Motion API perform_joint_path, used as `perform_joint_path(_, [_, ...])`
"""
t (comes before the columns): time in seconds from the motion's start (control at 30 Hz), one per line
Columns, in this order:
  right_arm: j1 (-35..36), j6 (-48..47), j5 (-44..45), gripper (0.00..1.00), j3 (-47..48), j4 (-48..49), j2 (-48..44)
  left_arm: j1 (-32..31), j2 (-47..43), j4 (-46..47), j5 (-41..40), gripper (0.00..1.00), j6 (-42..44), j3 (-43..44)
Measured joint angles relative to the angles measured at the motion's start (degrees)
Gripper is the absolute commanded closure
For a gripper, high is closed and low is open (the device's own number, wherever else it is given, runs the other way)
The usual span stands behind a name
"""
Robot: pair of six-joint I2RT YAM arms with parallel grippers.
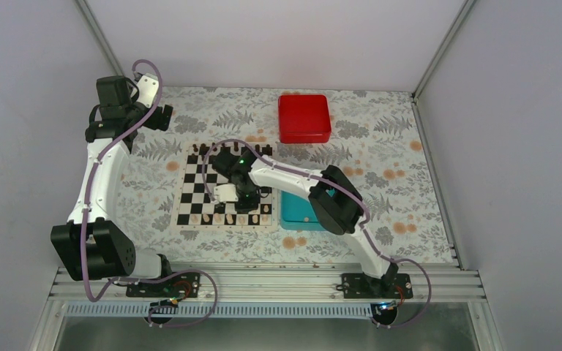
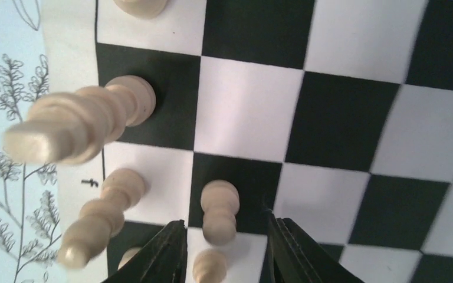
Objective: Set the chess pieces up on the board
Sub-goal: Place the chess piece on the chessboard.
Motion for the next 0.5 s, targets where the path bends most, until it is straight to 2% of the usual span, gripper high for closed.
perform_joint_path(0.1, [-0.35,0.11,0.48,0.60,-0.35,-0.42,-2.21,0.00,0.00,-0.02,0.00,0.00,0.02,0.00])
perform_joint_path(0.3, [-3.15,0.96,1.05,0.60,-1.68,-1.53,-12.96,0.00,-0.02,-0.02,0.02,0.00,0.02,0.02])
perform_joint_path(0.5, [-13.14,1.95,1.44,0.63,-7.89,-0.90,-24.50,0.00,0.00,-0.02,0.02,0.00,0.02,0.02])
